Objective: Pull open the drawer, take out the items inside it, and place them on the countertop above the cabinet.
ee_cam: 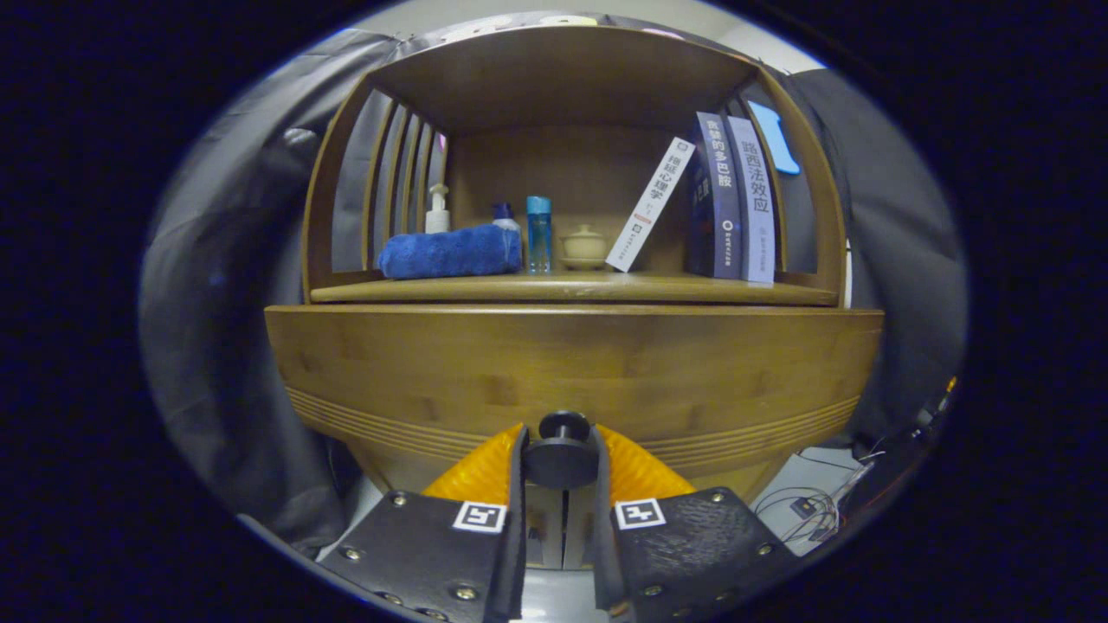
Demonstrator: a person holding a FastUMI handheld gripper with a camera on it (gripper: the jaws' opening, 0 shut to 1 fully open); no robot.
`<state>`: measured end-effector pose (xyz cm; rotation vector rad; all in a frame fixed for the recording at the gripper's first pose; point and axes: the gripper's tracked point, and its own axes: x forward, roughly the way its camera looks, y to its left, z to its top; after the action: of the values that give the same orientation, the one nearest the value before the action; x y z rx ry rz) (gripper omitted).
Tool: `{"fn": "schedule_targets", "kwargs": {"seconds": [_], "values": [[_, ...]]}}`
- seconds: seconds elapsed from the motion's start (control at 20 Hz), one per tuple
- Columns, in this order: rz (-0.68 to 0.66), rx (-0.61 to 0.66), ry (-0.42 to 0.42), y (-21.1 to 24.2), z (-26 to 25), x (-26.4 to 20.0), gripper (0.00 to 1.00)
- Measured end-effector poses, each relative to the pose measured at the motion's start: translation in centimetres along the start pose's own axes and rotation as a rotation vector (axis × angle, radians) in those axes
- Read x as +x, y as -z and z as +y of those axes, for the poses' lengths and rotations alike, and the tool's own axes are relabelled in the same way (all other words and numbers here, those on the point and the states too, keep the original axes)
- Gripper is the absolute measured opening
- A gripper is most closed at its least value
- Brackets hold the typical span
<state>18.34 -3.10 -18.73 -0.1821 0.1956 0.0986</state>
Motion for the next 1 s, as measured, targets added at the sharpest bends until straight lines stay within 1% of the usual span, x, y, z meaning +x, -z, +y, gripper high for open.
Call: {"fn": "schedule_targets", "kwargs": {"seconds": [0.2,0.5,0.6,0.75,0.9,1.0], "values": [[-0.021,-0.079,0.019,0.5,0.1,-2.9,0.32],[-0.002,-0.058,0.001,2.0,0.2,-6.8,0.32],[0.000,-0.047,0.002,2.1,0.1,-7.6,0.32],[0.002,-0.032,0.010,2.8,0.4,-10.1,0.32],[0.011,-0.002,0.007,3.2,0.5,-11.3,0.32],[0.000,-0.019,0.017,3.2,0.5,-11.6,0.32]]}}
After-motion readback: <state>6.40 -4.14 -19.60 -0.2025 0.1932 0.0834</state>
